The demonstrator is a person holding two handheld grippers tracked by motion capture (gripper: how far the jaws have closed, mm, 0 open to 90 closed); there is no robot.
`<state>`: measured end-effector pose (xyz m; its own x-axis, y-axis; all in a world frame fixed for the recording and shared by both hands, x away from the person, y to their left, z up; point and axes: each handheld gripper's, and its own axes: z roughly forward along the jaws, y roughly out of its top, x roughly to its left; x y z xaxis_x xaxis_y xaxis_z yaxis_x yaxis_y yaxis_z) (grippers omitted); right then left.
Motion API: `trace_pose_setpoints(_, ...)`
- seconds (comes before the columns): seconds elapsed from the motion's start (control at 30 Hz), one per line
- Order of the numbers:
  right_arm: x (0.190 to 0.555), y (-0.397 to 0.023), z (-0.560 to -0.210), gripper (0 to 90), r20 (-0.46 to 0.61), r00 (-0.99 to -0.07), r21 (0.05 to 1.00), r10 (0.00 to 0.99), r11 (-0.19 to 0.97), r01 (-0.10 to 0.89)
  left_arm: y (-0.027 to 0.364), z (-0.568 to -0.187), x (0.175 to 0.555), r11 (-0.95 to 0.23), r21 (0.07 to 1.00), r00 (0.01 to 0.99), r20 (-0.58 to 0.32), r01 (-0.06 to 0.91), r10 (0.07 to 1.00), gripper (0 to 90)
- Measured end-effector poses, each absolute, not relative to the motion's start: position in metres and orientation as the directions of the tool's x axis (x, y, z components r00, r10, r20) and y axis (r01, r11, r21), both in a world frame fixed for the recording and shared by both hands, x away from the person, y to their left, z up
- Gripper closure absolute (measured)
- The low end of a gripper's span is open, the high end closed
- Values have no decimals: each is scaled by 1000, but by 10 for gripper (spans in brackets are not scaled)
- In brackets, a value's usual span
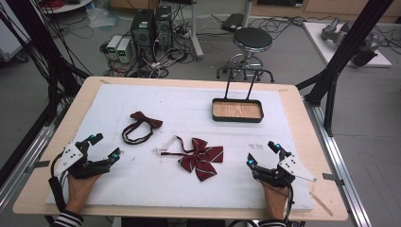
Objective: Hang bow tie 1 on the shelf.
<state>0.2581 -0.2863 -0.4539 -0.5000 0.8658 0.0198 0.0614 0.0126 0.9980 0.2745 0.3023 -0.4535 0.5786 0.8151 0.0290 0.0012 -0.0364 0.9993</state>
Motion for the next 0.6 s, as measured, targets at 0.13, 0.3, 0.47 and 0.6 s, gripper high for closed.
trace_pose_setpoints(0.13, 259, -287, -454, 98, 9, -500, 998, 866, 19, 52, 303, -453, 275, -34, 999, 579, 22, 10, 815, 138)
trace_pose_setpoints(0.3, 258, -286, -454, 98, 19, -499, 998, 867, 13, 59, 302, -453, 275, -39, 999, 578, 30, 2, 816, 138)
trace_pose_setpoints(0.47, 258, -286, -454, 98, 21, -498, 998, 867, 12, 63, 303, -454, 275, -28, 1000, 576, 21, 3, 817, 137)
trace_pose_setpoints(0.6, 259, -286, -454, 97, 16, -501, 998, 866, 16, 59, 303, -453, 275, -32, 999, 578, 22, 7, 816, 138)
